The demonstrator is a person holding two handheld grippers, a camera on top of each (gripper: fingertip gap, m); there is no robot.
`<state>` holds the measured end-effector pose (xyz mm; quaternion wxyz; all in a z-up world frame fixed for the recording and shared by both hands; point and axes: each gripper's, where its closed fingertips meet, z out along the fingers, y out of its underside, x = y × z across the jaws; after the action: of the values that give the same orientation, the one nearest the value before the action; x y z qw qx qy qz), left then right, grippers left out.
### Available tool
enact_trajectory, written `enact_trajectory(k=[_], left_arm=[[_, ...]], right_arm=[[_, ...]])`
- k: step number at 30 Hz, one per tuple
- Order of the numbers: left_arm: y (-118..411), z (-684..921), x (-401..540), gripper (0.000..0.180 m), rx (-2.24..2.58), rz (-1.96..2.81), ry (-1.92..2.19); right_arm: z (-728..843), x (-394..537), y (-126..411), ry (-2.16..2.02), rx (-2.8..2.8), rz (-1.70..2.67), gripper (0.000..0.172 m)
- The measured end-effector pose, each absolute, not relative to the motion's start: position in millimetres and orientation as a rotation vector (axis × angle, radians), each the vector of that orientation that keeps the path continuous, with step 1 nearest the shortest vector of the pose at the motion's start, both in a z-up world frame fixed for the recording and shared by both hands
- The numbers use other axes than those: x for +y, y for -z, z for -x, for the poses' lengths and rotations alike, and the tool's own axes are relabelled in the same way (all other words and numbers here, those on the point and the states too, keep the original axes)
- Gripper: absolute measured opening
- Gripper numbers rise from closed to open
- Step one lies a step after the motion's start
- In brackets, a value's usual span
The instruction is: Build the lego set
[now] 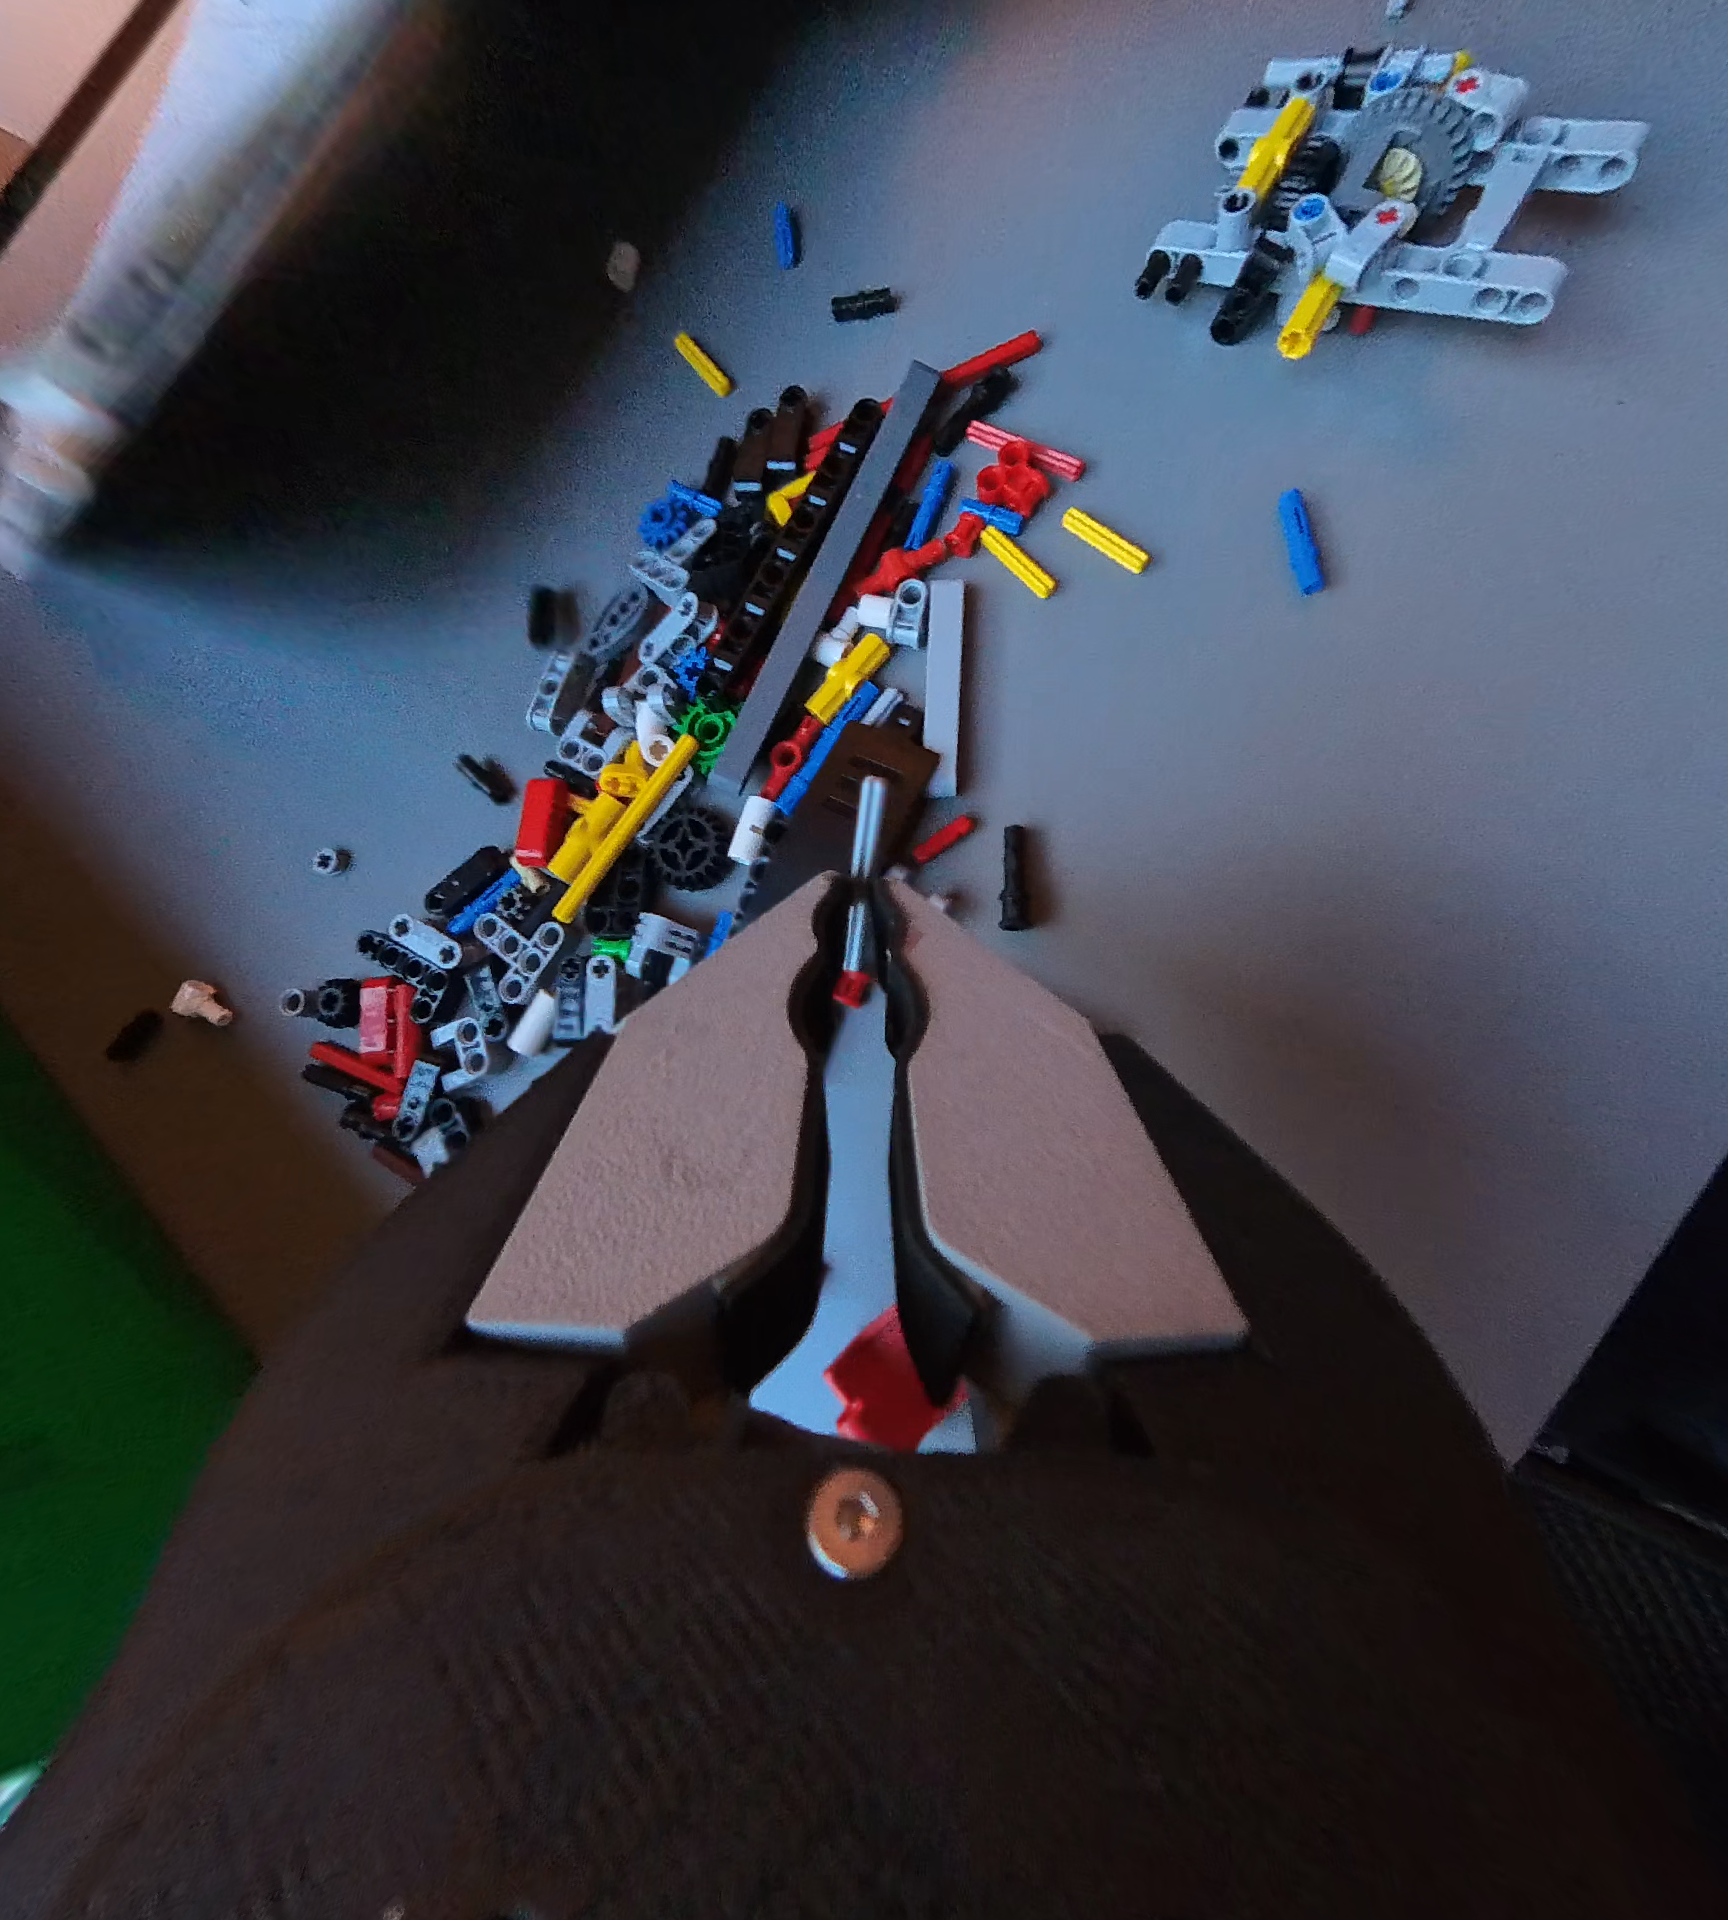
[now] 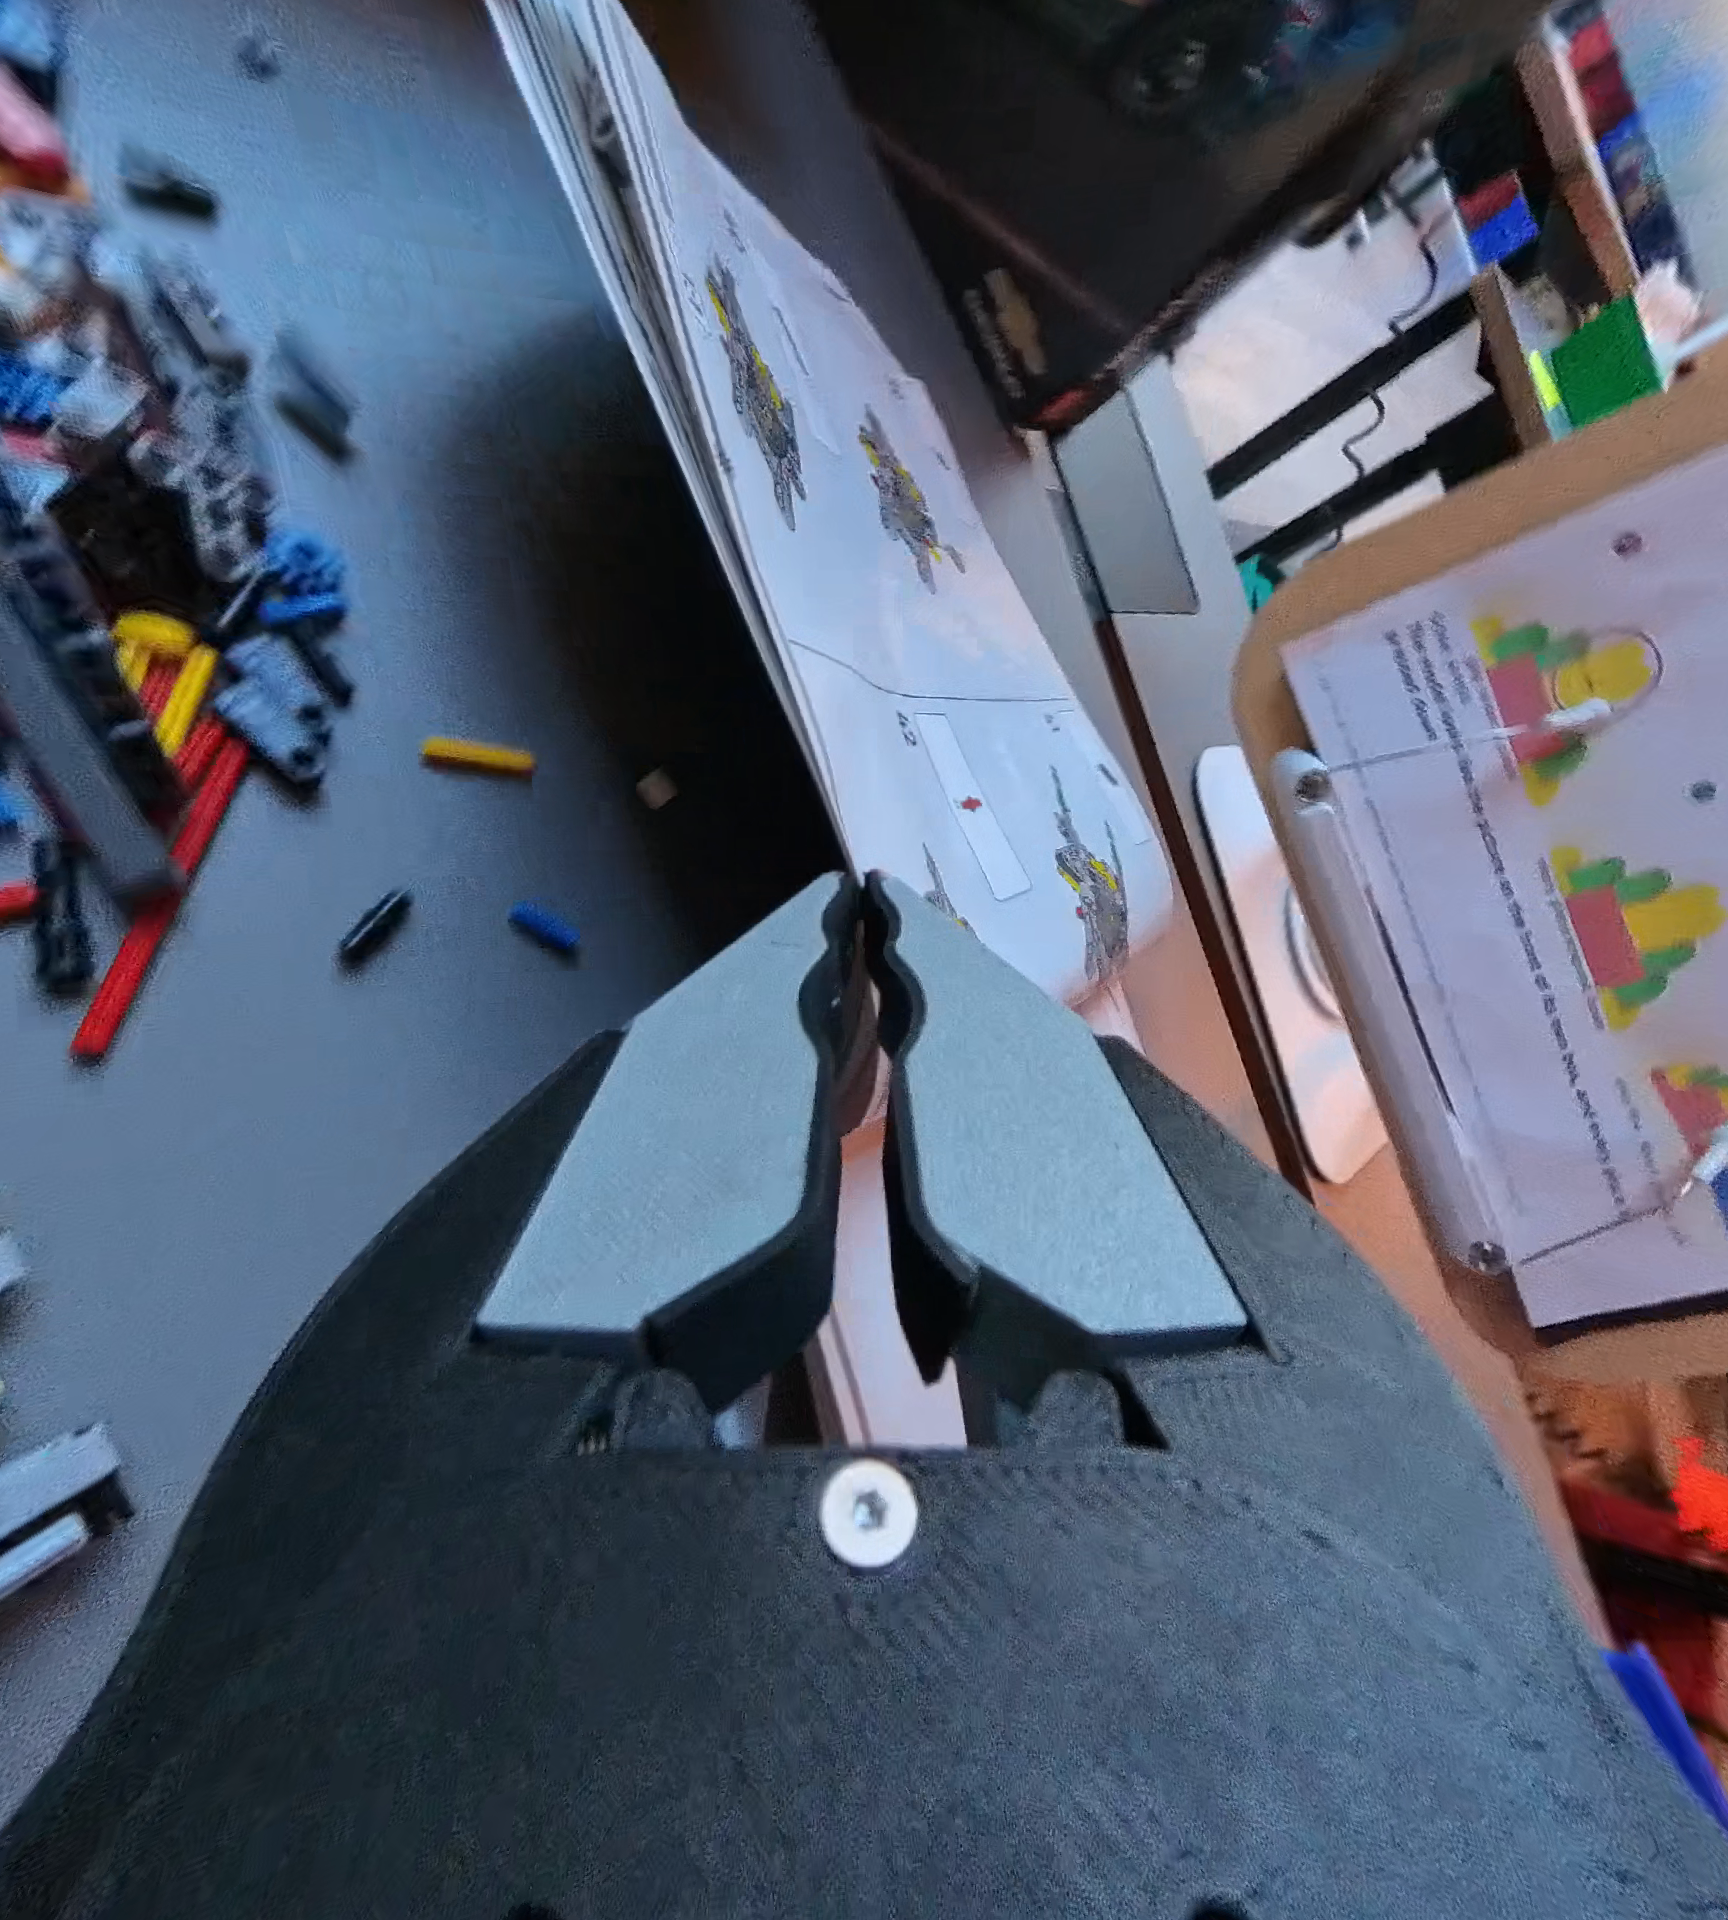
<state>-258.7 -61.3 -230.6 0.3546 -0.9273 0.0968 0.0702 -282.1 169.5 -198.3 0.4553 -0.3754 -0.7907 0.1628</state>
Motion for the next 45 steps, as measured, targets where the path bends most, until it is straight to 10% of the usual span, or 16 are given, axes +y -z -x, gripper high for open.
enact_trajectory(k=[45], left_arm=[[257.2, 241.5, -69.3, 0.001, 0.265, 2.397, -0.089]], right_arm=[[304.4, 150.6, 267.2, -0.624, -2.425, 1.26, 0.0]])
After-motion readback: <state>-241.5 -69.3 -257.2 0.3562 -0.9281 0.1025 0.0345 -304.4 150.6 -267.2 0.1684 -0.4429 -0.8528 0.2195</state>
